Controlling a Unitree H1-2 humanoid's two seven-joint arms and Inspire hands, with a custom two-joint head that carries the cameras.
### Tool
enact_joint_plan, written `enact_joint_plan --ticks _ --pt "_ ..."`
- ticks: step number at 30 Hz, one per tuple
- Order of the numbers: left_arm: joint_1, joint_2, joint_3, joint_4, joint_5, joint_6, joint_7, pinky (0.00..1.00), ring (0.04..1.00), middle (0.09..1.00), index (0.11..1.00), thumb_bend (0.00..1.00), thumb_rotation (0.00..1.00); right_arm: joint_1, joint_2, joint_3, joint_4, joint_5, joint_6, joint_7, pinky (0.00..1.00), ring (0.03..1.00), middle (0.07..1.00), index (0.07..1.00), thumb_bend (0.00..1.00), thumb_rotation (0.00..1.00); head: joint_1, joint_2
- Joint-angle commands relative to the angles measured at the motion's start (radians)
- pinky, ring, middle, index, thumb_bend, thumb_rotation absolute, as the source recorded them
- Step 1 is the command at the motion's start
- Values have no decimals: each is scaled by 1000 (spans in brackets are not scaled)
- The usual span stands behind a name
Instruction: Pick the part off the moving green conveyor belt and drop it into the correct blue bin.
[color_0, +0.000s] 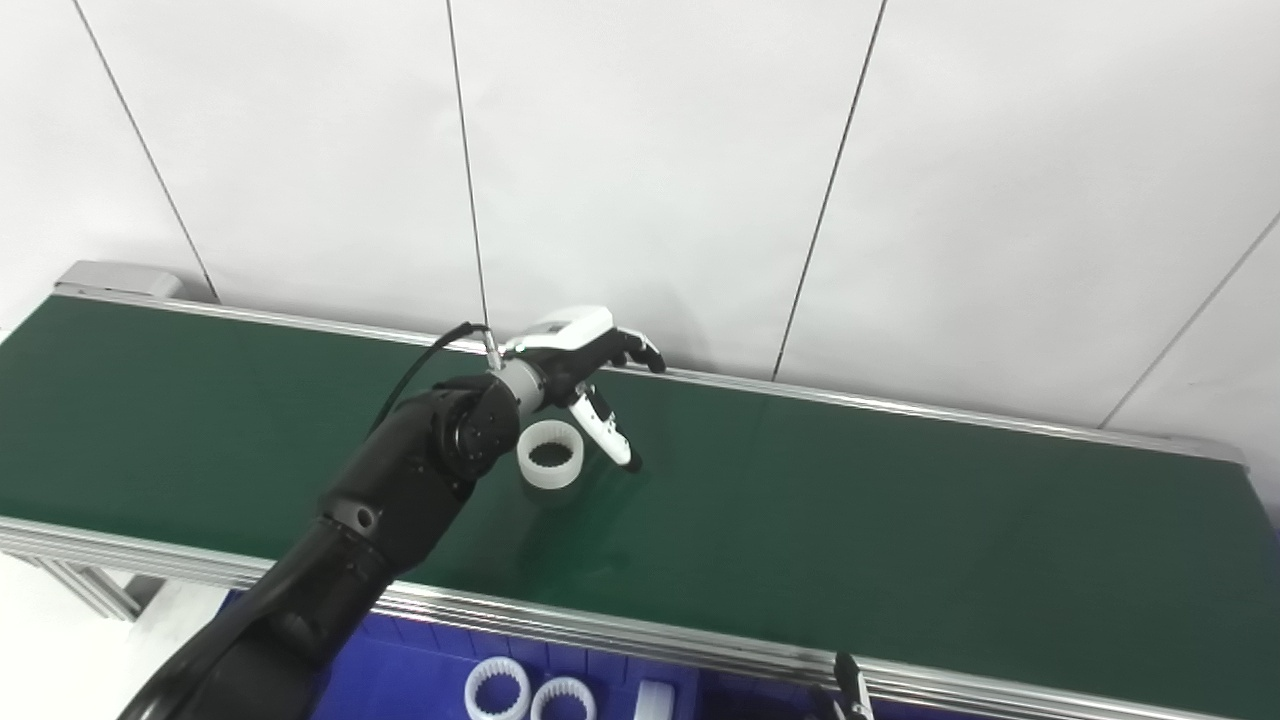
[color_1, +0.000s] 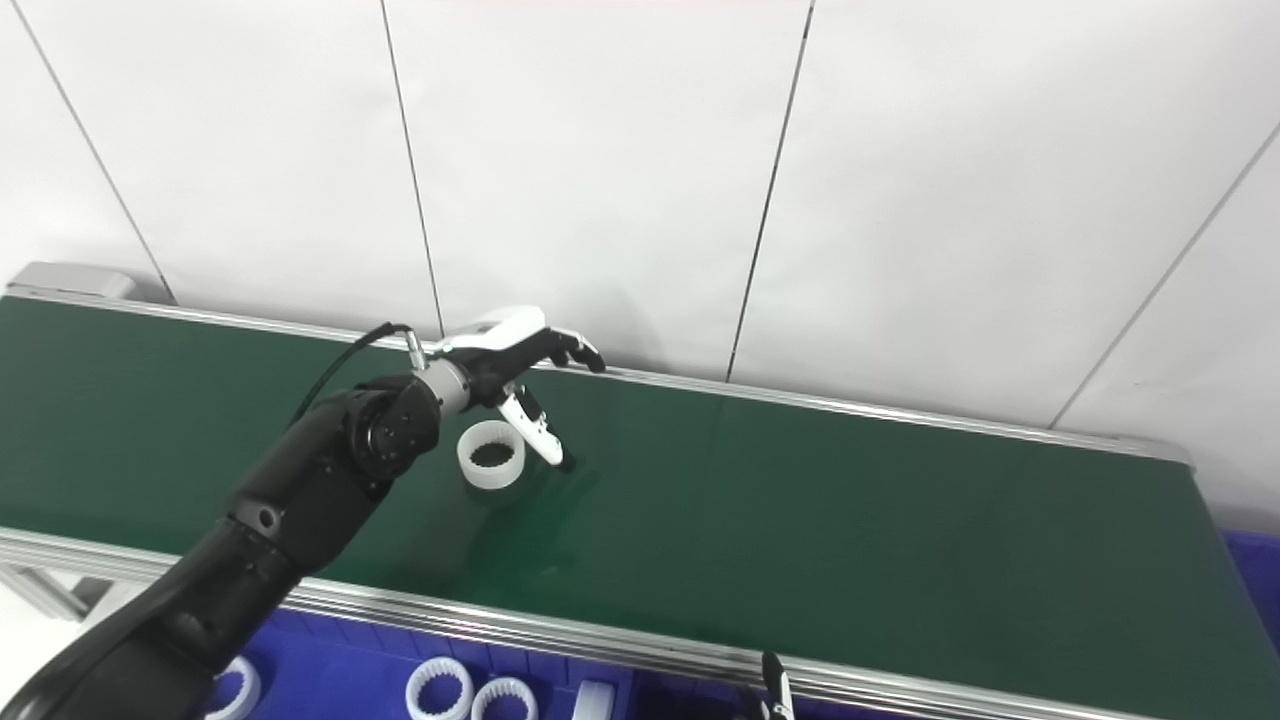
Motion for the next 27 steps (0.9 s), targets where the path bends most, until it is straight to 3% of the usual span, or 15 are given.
enact_joint_plan --ticks 1,7,11,13,18,22,23,24,25,27 --pt "-32 9 -17 3 12 3 1 788 773 791 756 938 172 15 16 5 -41 -11 7 -4 860 930 1000 1000 749 1000 0 0" --pt "-43 29 -100 70 89 -48 52 804 742 774 747 937 122 24 19 6 -57 -9 22 0 847 927 1000 1000 752 1000 -5 8" --pt "-46 42 -148 125 157 -103 161 754 734 761 723 946 93 31 19 8 -64 -6 22 3 842 922 1000 1000 743 1000 -13 12" --pt "-44 45 -163 154 194 -117 242 729 722 747 709 935 104 35 21 10 -70 2 23 6 844 921 1000 1000 739 998 -17 13" --pt "-38 34 -182 243 276 -136 535 638 671 703 663 979 94 43 21 13 -74 -5 18 4 841 903 989 995 736 993 -28 11" --pt "-40 15 -193 317 305 -132 687 629 657 677 626 930 54 50 22 18 -78 -13 13 2 842 896 982 990 740 991 -34 14" --pt "-45 6 -202 341 312 -121 691 627 653 674 620 922 50 52 22 19 -80 -14 14 2 842 896 981 990 743 991 -37 18" --pt "-50 -1 -209 359 315 -113 693 608 613 653 545 687 56 53 22 20 -82 -14 15 3 842 895 979 989 744 987 -37 18" --pt "-60 -9 -224 372 319 -92 638 608 582 642 511 576 58 55 22 22 -84 -10 17 4 843 897 979 988 747 981 -37 20" --pt "-79 -23 -251 398 320 -63 541 615 563 637 502 544 59 58 22 24 -88 -2 21 8 844 899 980 987 750 976 -36 22"
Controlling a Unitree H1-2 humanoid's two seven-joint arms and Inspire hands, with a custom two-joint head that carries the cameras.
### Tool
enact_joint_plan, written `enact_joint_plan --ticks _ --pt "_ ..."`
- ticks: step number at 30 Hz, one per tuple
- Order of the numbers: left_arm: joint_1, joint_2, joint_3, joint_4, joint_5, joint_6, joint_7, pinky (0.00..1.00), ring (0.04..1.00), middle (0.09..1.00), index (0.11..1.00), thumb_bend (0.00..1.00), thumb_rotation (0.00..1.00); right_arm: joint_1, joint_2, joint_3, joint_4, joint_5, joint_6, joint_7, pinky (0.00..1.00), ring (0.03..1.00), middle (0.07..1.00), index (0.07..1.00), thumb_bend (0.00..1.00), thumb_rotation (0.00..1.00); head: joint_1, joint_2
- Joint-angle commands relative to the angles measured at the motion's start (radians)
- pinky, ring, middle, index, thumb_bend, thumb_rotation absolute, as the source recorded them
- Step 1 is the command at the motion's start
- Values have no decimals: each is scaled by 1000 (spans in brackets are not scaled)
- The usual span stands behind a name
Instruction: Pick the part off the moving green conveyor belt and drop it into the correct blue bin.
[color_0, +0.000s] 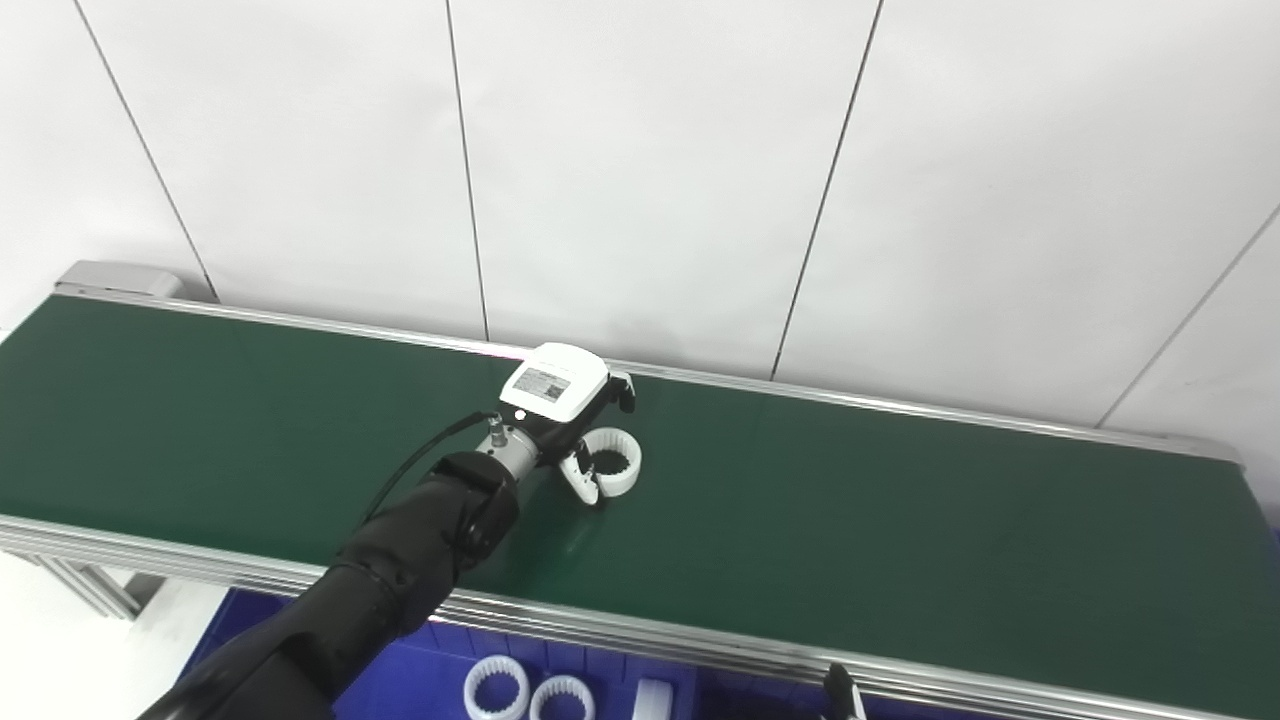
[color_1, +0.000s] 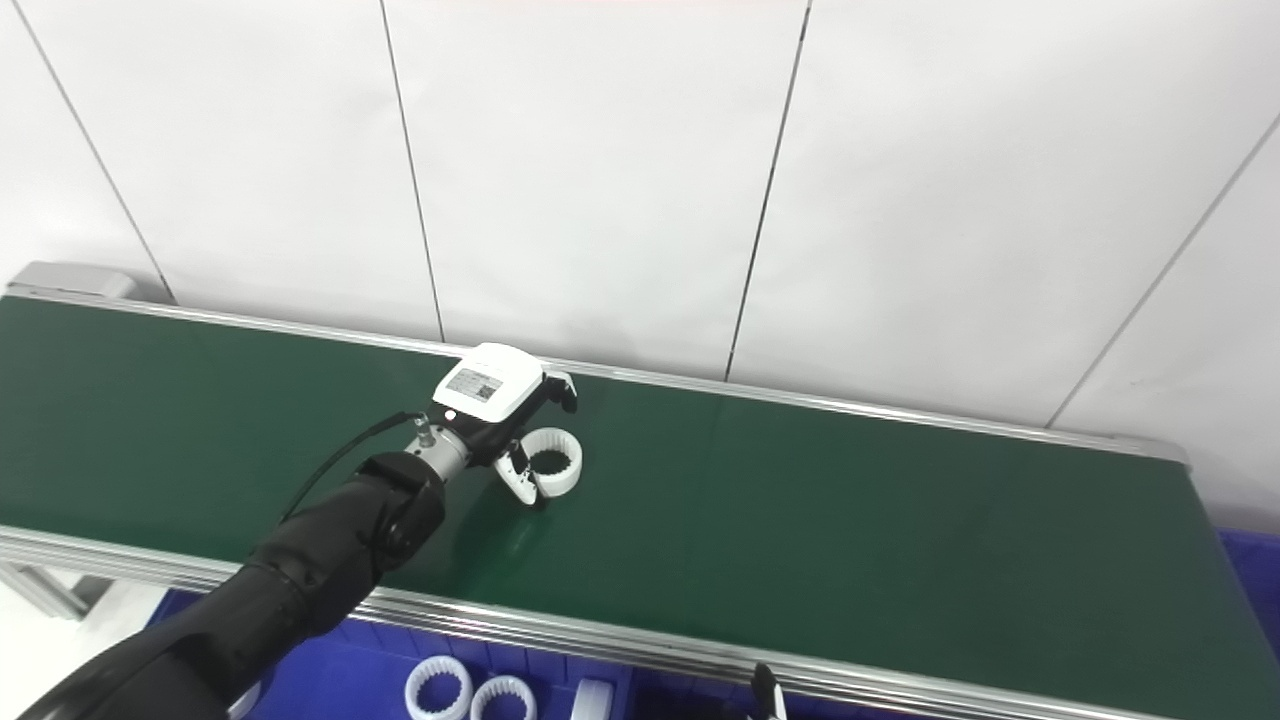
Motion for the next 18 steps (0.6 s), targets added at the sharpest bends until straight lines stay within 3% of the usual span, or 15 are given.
enact_joint_plan --ticks 1,2,3,4,6,8,12,18 --pt "-51 6 -26 49 31 79 -118 622 529 609 498 531 59 13 10 8 -41 9 2 7 846 902 981 987 755 973 1 1" --pt "-59 -1 -33 57 22 90 -172 624 517 600 497 526 59 14 11 9 -44 14 3 9 846 903 981 987 757 972 1 3" --pt "-64 -5 -38 61 16 99 -211 614 516 524 511 524 24 15 11 10 -46 17 4 10 846 901 979 986 756 964 1 3" --pt "-66 -14 -32 62 -3 109 -254 539 475 494 511 524 9 16 11 11 -48 22 6 12 846 901 979 987 755 960 1 3" --pt "-63 -27 -19 65 -34 114 -302 285 328 479 494 525 1 18 12 14 -55 26 11 13 845 902 982 988 755 958 -1 9" --pt "-58 -33 -11 65 -58 111 -330 248 313 478 491 524 0 21 14 17 -62 26 17 14 844 901 981 987 753 956 -2 11" --pt "-42 -46 17 57 -138 99 -401 327 414 448 500 522 0 22 15 20 -65 31 20 15 839 903 980 985 752 950 -9 11" --pt "-20 -73 90 54 -265 101 -462 360 426 463 513 519 0 21 22 26 -71 28 36 15 835 907 984 993 765 956 -23 12"
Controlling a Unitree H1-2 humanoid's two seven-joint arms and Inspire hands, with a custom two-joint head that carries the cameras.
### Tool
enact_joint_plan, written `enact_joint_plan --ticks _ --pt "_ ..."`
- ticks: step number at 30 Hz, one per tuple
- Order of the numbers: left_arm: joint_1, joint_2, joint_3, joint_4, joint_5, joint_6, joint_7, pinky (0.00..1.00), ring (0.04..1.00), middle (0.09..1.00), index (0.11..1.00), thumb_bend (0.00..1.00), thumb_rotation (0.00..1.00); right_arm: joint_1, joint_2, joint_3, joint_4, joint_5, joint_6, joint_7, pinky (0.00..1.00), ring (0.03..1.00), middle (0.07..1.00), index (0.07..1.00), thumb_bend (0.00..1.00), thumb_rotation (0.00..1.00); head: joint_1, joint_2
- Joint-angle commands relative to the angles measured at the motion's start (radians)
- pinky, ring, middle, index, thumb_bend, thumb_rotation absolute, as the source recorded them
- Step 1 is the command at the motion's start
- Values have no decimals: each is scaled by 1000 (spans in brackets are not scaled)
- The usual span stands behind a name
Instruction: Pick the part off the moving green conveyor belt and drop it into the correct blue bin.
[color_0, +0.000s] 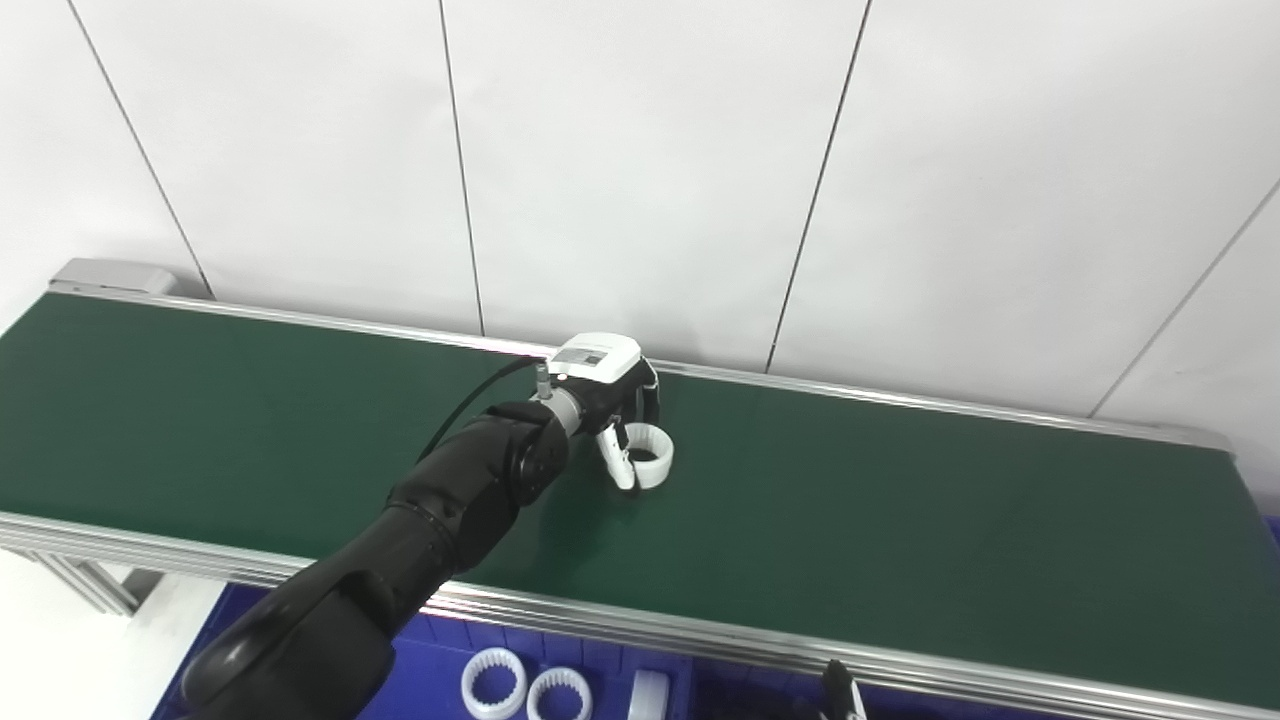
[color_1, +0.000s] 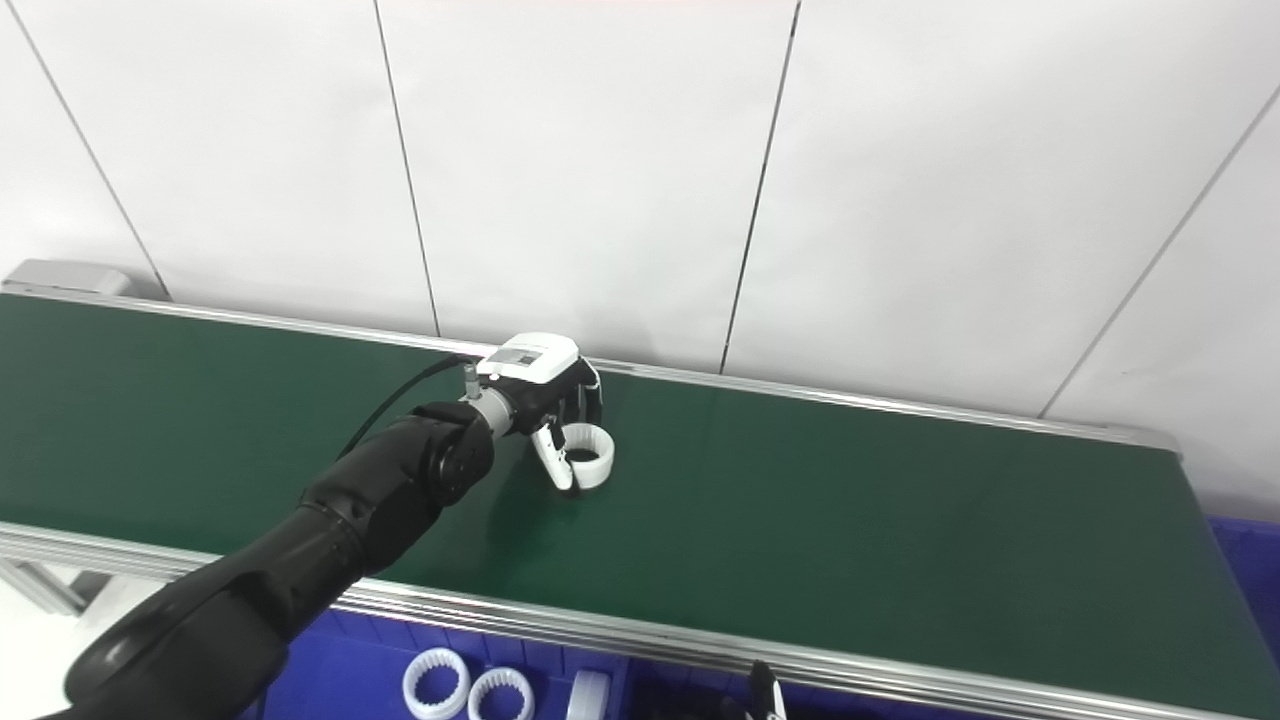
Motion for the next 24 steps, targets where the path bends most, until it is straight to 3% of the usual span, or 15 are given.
enact_joint_plan --ticks 1,11,18,24 --pt "28 -3 -13 21 -16 10 -68 360 425 464 512 519 0 3 14 10 -37 -4 0 5 834 907 984 993 766 957 -1 2" --pt "16 20 -16 -63 -23 5 -79 332 405 453 517 519 0 -8 13 10 -29 -18 8 0 826 904 988 994 779 970 8 -5" --pt "25 49 13 -213 -24 22 -83 275 356 421 517 518 0 -14 11 8 -28 -8 8 3 830 905 990 995 764 961 18 -2" --pt "39 105 43 -433 -25 82 -163 252 323 469 496 521 0 -20 5 5 -28 -5 11 6 827 907 994 996 768 965 37 4"
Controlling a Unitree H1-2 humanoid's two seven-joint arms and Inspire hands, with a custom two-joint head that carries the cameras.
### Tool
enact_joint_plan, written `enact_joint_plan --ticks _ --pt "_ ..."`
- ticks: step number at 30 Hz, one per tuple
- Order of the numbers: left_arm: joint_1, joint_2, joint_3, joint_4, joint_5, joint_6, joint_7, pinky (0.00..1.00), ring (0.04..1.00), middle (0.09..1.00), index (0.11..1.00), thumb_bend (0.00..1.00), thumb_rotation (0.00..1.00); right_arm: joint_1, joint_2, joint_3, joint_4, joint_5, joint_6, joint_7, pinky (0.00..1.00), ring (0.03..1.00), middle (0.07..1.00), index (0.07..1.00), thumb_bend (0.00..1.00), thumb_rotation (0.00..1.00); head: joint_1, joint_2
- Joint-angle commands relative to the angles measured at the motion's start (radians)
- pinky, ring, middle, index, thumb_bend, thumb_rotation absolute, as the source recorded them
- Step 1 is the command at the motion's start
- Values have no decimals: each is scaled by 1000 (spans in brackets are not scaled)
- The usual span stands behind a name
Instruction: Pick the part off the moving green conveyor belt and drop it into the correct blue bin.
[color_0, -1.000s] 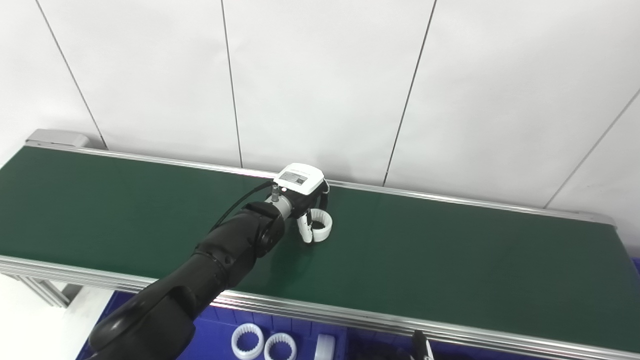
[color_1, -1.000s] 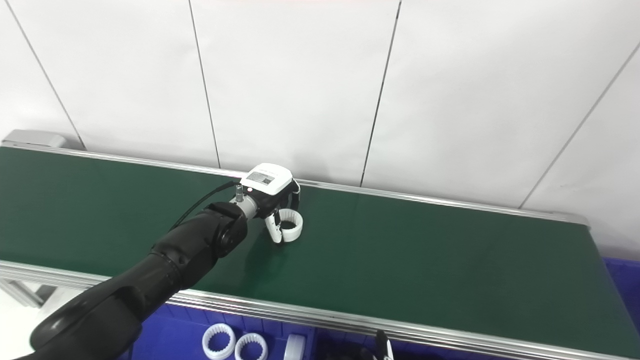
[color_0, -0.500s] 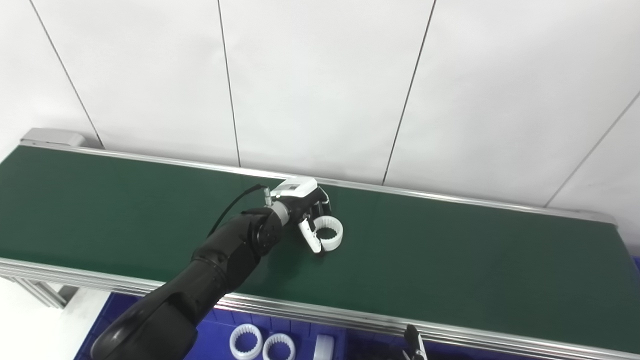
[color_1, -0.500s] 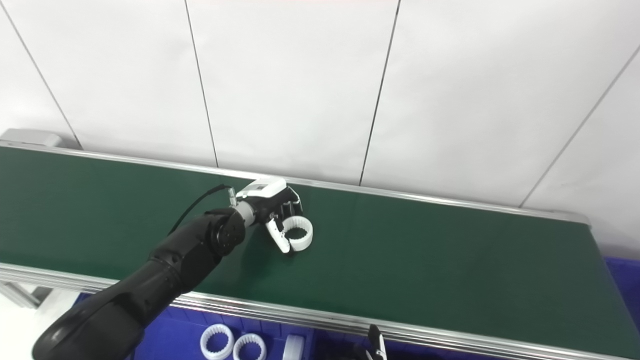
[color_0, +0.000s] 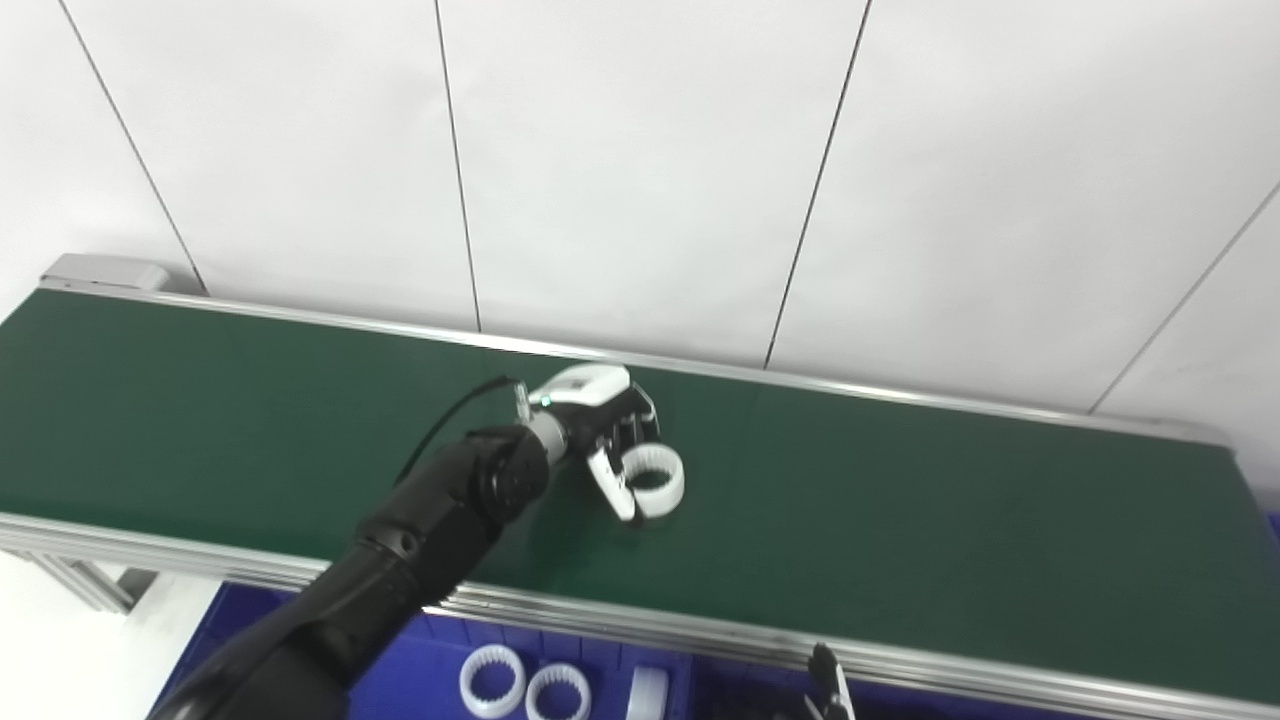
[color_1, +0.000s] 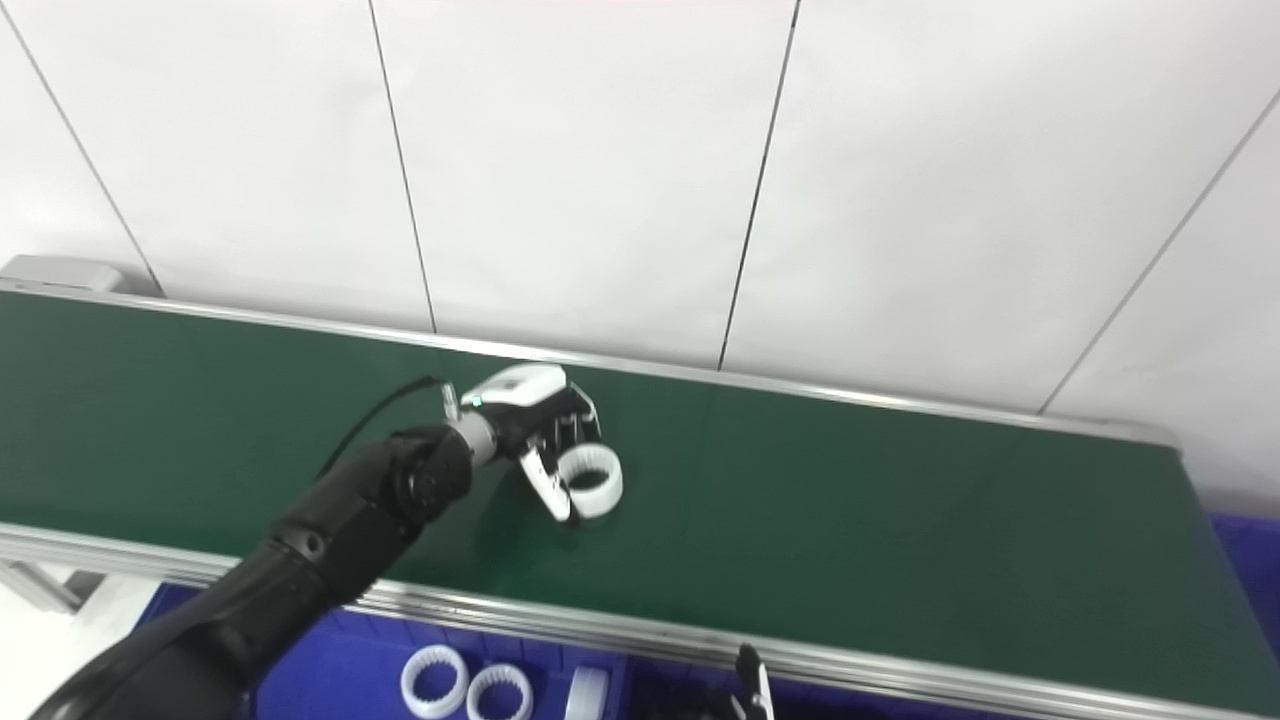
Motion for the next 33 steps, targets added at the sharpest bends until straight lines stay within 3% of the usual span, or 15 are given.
enact_joint_plan --ticks 1,4,8,14,18,21,27,33 --pt "-42 27 26 -114 4 31 -27 225 294 473 492 522 0 -3 1 1 -28 -1 -3 6 823 907 995 997 770 971 9 5" --pt "-26 69 41 -229 8 52 -69 239 312 477 490 522 0 -4 -3 -2 -33 6 1 10 823 909 998 998 766 972 17 10" --pt "2 131 74 -401 -3 99 -148 281 353 435 529 515 0 -9 -17 -9 -48 16 12 19 827 913 1000 998 762 981 58 46" --pt "96 211 108 -650 14 161 -239 268 332 476 491 521 0 -27 -54 -35 -124 71 82 54 839 908 998 1000 742 980 161 155" --pt "205 248 122 -768 31 175 -255 238 301 476 489 523 0 -45 -75 -56 -167 120 141 74 855 925 1000 1000 780 944 201 193" --pt "275 258 129 -842 58 198 -277 217 280 475 489 524 0 -57 -85 -71 -191 139 171 83 847 920 999 1000 791 942 226 206" --pt "492 278 140 -1011 128 232 -317 142 198 471 487 524 0 -69 -95 -86 -225 143 222 93 848 910 991 1000 843 942 256 219" --pt "629 297 146 -1000 220 210 -315 192 265 475 489 523 0 -61 -98 -86 -222 151 220 97 842 914 995 1000 840 938 251 204"
